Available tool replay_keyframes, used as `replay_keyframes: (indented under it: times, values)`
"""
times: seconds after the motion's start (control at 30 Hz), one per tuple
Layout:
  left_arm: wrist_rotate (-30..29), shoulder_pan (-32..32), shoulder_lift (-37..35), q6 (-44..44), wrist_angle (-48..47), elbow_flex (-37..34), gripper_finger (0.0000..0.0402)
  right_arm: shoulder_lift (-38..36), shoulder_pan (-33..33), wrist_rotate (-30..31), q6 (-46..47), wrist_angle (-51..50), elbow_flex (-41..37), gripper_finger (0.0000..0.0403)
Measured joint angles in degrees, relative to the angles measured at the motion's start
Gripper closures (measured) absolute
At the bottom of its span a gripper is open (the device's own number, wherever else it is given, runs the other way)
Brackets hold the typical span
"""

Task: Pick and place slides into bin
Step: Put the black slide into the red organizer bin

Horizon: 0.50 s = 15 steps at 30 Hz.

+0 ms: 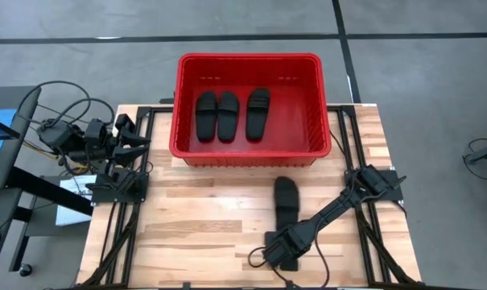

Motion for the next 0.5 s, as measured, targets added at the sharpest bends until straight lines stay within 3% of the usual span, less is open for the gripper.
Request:
replay_keyframes:
  times: [0.23,0.5]
  values:
    - [0.00,0.00,0.00,-4.64,-0.16,0.00,0.0294,0.17,0.06,-1.42,0.86,6.76,7.00,0.0398]
    - [-0.01,0.01,0.00,-9.35,-0.32,0.00,0.0294,0.14,-0.69,-1.84,1.09,7.11,17.38,0.0398]
